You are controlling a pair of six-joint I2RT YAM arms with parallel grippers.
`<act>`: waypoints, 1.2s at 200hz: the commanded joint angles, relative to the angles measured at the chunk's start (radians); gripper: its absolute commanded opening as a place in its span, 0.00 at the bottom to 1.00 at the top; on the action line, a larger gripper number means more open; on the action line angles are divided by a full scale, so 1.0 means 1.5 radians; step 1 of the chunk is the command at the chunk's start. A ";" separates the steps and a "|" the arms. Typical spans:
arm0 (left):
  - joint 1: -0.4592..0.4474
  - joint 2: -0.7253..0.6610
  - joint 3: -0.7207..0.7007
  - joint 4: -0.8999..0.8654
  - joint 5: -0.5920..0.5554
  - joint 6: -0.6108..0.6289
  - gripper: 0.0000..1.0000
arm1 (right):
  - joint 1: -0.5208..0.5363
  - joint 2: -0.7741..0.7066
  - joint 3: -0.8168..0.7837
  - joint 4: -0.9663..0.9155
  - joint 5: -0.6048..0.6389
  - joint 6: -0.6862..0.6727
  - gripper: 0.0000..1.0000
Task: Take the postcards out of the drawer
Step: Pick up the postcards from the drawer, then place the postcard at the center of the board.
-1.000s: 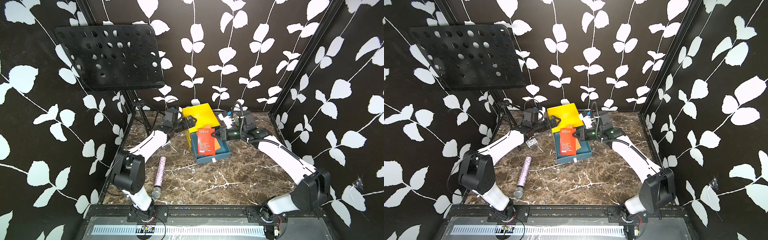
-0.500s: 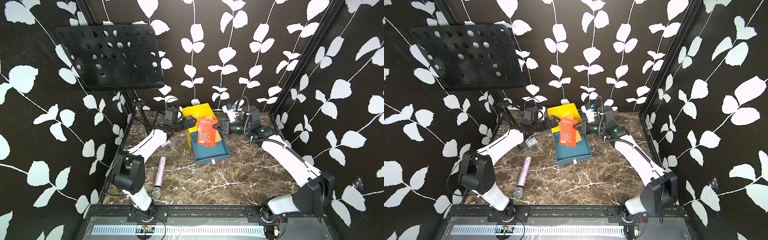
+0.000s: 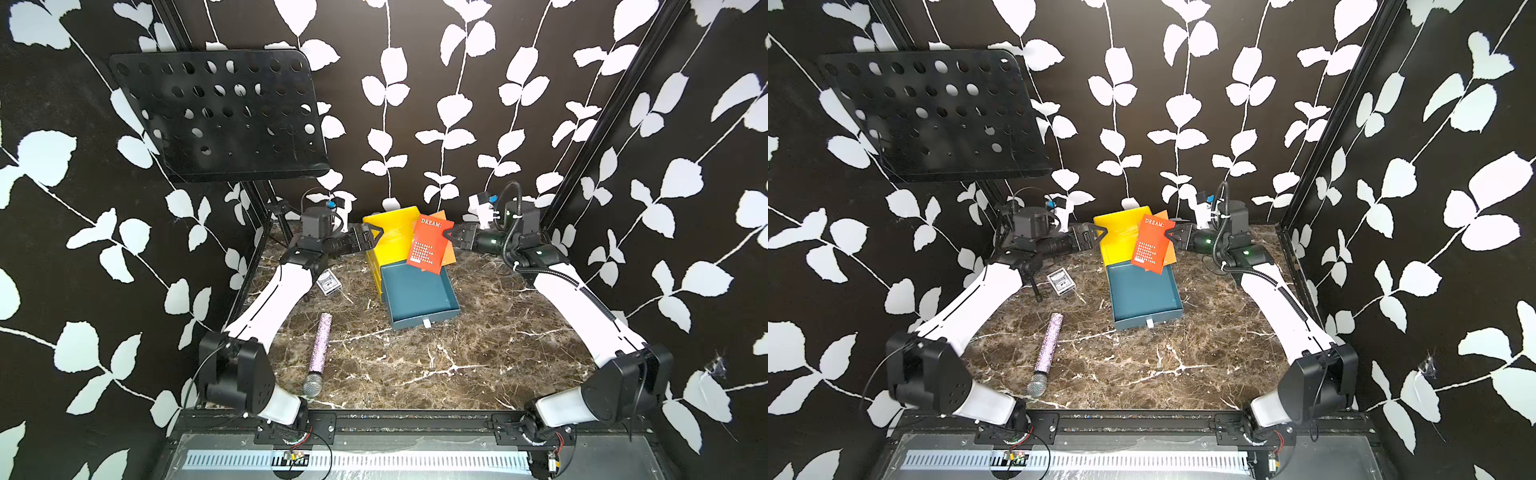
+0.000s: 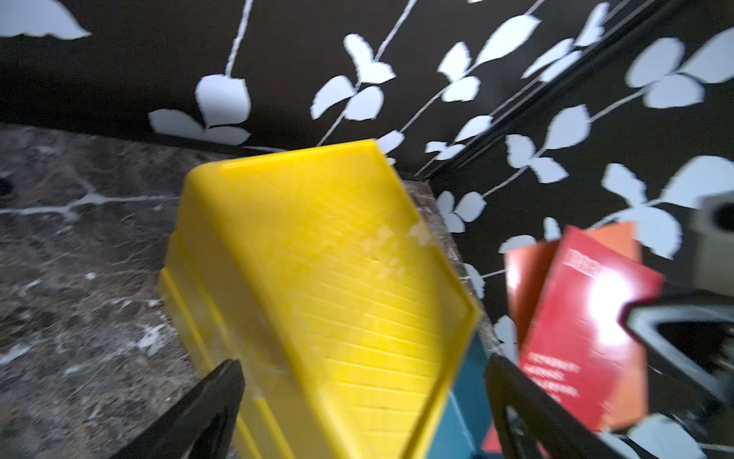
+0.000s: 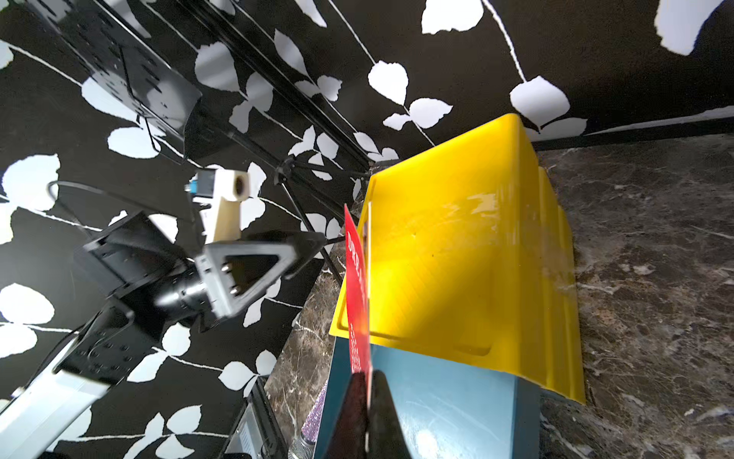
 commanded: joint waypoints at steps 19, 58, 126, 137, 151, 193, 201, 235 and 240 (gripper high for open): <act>-0.007 -0.011 -0.033 0.170 0.202 -0.084 0.88 | -0.014 0.003 0.018 0.065 -0.001 0.046 0.00; -0.043 0.013 -0.006 0.138 0.188 -0.066 0.83 | -0.018 0.011 0.026 0.083 0.002 0.070 0.00; -0.091 0.088 0.057 0.118 0.149 -0.061 0.73 | -0.018 0.022 0.034 0.129 0.011 0.091 0.00; -0.094 0.098 0.067 0.121 0.148 -0.065 0.73 | -0.018 0.024 0.037 0.131 0.007 0.093 0.00; -0.095 0.107 0.075 0.128 0.149 -0.072 0.72 | -0.018 0.026 0.037 0.132 0.007 0.093 0.00; -0.104 0.124 0.096 0.116 0.157 -0.074 0.67 | -0.024 0.031 0.035 0.145 0.004 0.100 0.00; -0.106 0.127 0.099 0.117 0.161 -0.074 0.63 | -0.025 0.034 0.035 0.147 0.004 0.100 0.00; -0.111 0.139 0.109 0.113 0.172 -0.078 0.49 | -0.026 0.040 0.031 0.165 0.002 0.114 0.00; -0.112 0.141 0.110 0.110 0.172 -0.076 0.50 | -0.026 0.041 0.029 0.169 0.002 0.117 0.00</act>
